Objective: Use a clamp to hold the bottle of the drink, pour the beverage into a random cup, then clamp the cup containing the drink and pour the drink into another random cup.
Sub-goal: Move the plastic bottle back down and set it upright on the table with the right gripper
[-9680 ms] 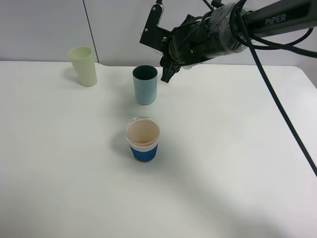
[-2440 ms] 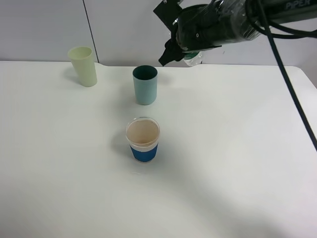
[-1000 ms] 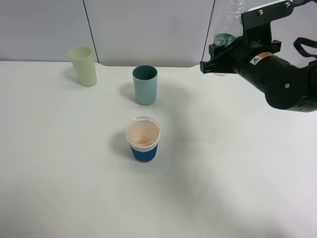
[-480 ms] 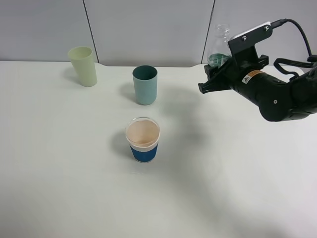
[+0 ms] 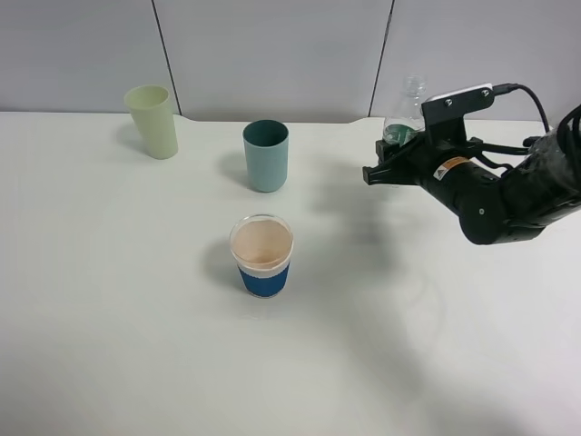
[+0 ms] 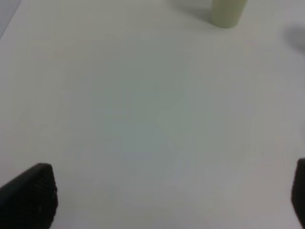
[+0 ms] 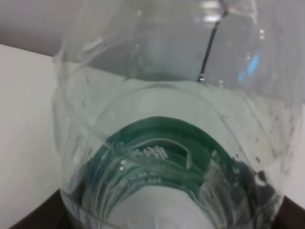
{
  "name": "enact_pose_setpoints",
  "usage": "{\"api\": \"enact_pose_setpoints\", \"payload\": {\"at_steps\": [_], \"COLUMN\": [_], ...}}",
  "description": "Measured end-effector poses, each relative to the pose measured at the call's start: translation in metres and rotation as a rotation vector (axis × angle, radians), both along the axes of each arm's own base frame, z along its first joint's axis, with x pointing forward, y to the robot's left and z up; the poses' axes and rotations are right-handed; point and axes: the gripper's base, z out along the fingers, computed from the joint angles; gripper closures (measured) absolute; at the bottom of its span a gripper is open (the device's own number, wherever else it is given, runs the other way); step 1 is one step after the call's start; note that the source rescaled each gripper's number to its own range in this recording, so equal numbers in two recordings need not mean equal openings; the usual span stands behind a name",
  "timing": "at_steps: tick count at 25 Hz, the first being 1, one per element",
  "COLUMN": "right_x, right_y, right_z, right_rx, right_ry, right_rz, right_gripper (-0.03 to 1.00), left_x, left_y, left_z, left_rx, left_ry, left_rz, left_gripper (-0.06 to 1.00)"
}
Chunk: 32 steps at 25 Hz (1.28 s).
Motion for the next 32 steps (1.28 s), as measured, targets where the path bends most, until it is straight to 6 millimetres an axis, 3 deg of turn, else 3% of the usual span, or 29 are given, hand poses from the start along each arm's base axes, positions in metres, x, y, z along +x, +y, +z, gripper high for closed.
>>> {"api": "enact_pose_setpoints", "payload": {"at_steps": [6, 14, 22, 23, 25, 27, 28, 30, 32], "right_x": [-0.001, -0.001, -0.001, -0.001, -0.001, -0.001, -0.001, -0.001, -0.001], "right_y": [-0.001, -0.002, -0.002, -0.002, -0.002, -0.002, -0.002, -0.002, -0.002], "right_z": [-0.018, -0.032, -0.033, -0.033, -0.033, -0.033, -0.033, -0.033, -0.03], "right_rx": [0.129, 0.134, 0.135, 0.134, 0.135, 0.134, 0.131, 0.125, 0.127], "right_ry": [0.062, 0.083, 0.07, 0.07, 0.067, 0.064, 0.064, 0.063, 0.056], "right_rz": [-0.051, -0.061, -0.061, -0.061, -0.061, -0.062, -0.062, -0.06, -0.059], "right_gripper": [0.94, 0.94, 0.94, 0.91, 0.68, 0.3, 0.16, 0.04, -0.01], "left_x": [0.0, 0.0, 0.0, 0.0, 0.0, 0.0, 0.0, 0.0, 0.0], "left_y": [0.0, 0.0, 0.0, 0.0, 0.0, 0.0, 0.0, 0.0, 0.0], "left_z": [0.0, 0.0, 0.0, 0.0, 0.0, 0.0, 0.0, 0.0, 0.0], "left_rx": [0.0, 0.0, 0.0, 0.0, 0.0, 0.0, 0.0, 0.0, 0.0], "left_ry": [0.0, 0.0, 0.0, 0.0, 0.0, 0.0, 0.0, 0.0, 0.0], "left_rz": [0.0, 0.0, 0.0, 0.0, 0.0, 0.0, 0.0, 0.0, 0.0], "left_gripper": [-0.06, -0.06, -0.06, -0.06, -0.06, -0.06, -0.06, -0.06, -0.06]}}
